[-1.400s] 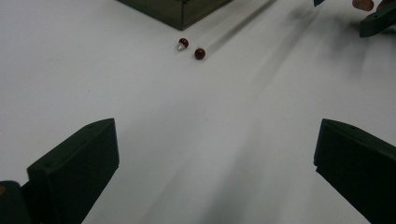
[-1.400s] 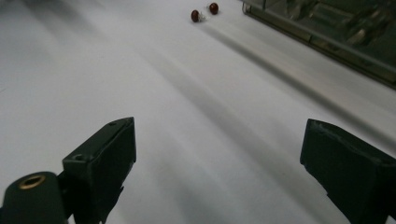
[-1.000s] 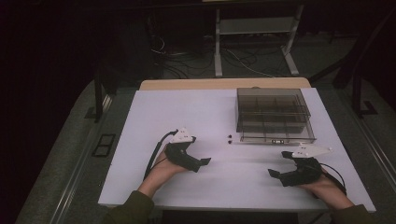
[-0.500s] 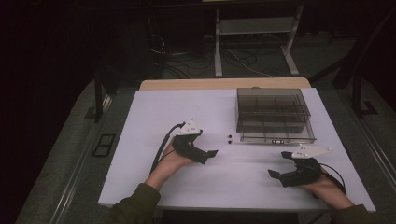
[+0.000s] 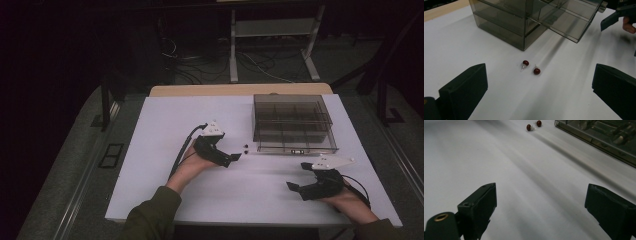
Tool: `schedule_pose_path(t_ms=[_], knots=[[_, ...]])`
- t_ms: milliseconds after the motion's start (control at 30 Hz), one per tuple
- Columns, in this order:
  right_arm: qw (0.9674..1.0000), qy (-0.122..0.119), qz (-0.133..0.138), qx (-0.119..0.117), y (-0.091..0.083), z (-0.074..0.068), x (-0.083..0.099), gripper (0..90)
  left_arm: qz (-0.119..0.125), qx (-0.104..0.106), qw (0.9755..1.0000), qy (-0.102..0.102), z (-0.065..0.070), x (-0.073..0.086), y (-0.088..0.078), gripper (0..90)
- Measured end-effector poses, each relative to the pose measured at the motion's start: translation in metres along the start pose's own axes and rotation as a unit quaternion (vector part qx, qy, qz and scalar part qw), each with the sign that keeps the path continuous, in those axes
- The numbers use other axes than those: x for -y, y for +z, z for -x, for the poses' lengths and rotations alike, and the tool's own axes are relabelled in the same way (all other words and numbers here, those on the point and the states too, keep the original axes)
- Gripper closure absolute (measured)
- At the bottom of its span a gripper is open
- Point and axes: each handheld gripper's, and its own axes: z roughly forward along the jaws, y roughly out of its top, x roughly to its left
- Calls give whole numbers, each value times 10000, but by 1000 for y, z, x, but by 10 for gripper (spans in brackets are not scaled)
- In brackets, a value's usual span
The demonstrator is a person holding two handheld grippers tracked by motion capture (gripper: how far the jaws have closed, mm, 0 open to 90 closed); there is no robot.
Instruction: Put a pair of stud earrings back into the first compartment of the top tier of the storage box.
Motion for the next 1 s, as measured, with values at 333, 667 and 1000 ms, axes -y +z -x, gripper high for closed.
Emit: schedule_pose_path(t_ms=[333,667,1000], knots=[[10000,15,-5,0,0,0,0,99,-54,10,10000,56,-7,-12,18,0],[10000,6,-4,14,0,1,0,99,-108,48,9999,83,-14,-16,35,71],[10000,6,-18,-8,0,0,0,99,-127,43,9998,125,-15,-12,49,254]])
